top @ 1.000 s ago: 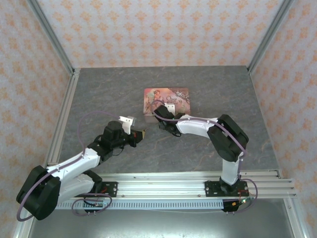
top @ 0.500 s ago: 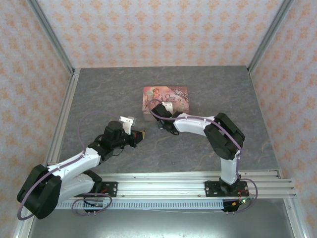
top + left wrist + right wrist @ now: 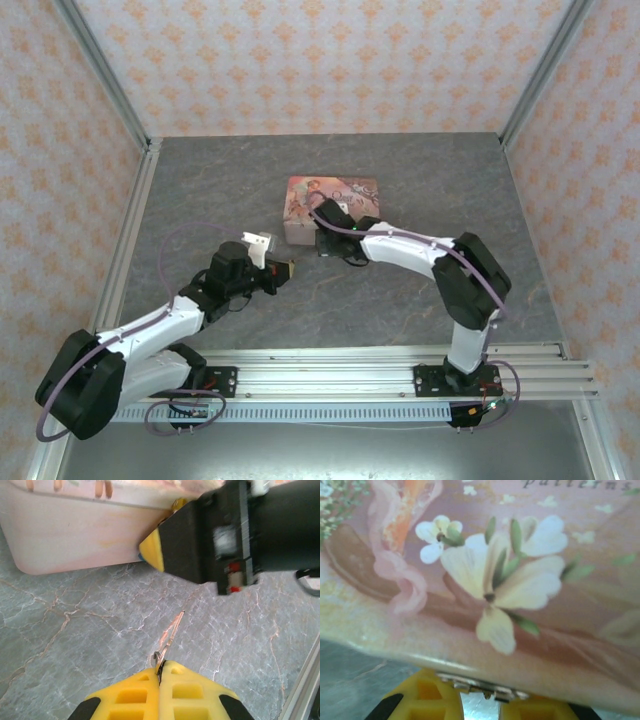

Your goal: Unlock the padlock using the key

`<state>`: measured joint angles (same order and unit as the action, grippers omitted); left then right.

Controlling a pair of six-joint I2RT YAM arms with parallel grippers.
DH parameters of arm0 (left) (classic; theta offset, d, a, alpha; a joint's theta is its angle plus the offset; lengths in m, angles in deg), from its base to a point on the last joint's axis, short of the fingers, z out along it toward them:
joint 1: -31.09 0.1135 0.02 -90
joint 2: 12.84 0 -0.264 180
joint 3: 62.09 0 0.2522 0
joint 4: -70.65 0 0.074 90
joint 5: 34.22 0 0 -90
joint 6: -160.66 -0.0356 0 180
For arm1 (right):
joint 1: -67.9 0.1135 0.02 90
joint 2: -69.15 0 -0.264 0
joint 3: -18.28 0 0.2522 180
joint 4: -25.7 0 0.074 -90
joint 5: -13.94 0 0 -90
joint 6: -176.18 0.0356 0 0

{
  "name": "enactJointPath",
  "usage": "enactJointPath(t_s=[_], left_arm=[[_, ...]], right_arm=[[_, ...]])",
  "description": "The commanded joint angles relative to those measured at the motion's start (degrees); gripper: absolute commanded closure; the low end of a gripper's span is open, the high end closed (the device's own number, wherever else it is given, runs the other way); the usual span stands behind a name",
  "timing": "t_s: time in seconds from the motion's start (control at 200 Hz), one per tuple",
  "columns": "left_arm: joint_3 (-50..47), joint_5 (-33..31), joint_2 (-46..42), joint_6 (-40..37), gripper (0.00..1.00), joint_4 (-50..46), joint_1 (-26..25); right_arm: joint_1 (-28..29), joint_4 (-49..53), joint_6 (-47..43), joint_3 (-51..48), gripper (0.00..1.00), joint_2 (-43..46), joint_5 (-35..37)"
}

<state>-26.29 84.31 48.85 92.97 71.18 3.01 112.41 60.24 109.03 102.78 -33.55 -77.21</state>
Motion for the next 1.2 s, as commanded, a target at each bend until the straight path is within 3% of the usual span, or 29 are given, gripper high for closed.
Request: enactJointPath(t_s=[0.0,0.145,0.535,0.921,1.196], left_arm=[[1.6,2.11,1.37,1.41,1.0,4.45,0.26],[0.22,3.57,4.03,4.54,1.0,11.63,0.21],[-1.64,6.48,10.73,7.93,1.0,28.01,0.04],[-0.19,12.18,18.73,10.04,1.0,36.08,0.04],[0.46,12.42,19.99,8.7,1.0,36.31,0.08]], right_arm=[[-2.06,1.18,2.2,1.5,1.0,5.57,-6.88],[-4.62,2.83,4.68,1.9,1.0,8.04,-14.31],[-9.28,1.09,10.91,0.75,1.0,11.88,-26.2],[-10.83,-4.38,16.37,-0.99,1.0,12.12,-33.64],[-11.79,-5.37,18.01,-1.64,1.0,12.0,-37.34]])
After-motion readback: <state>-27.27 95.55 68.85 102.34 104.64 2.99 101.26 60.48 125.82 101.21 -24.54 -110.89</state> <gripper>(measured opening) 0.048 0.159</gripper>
